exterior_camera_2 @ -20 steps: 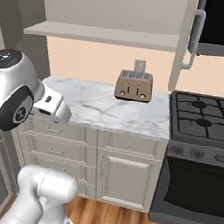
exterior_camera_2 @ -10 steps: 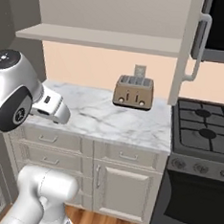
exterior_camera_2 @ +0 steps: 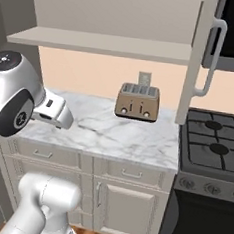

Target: Open the cabinet. Pick the dish brush and place it next to the sink. Then close the cabinet.

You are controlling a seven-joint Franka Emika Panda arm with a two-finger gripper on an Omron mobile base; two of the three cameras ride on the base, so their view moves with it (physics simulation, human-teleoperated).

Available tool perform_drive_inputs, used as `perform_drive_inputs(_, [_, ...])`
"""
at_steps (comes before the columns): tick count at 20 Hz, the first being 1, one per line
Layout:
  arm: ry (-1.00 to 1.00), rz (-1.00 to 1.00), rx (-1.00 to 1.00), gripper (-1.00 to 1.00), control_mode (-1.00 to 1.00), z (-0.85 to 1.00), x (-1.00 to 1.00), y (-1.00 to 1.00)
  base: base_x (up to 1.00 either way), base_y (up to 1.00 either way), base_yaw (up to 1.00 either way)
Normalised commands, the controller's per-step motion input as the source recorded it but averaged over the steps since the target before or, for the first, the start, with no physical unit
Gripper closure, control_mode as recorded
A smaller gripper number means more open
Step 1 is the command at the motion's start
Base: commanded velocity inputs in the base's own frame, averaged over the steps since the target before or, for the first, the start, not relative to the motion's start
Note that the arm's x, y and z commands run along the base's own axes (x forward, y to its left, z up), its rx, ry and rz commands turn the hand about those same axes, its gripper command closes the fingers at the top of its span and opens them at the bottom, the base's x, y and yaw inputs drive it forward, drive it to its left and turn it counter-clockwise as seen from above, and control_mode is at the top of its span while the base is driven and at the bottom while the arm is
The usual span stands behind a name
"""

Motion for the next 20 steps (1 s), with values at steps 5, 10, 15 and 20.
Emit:
perform_drive_inputs(5, [0.00,0.00,0.00,-1.00,1.00,0.00,0.00,0.00,0.19,0.13,0.00])
perform_drive_inputs(10, [0.00,0.00,0.00,-1.00,1.00,0.00,0.00,0.00,-0.02,0.48,0.00])
perform_drive_inputs(15, [0.00,0.00,0.00,-1.00,1.00,0.00,0.00,0.00,0.00,0.21,0.00])
perform_drive_inputs(20, [0.00,0.00,0.00,-1.00,1.00,0.00,0.00,0.00,0.00,-0.01,0.00])
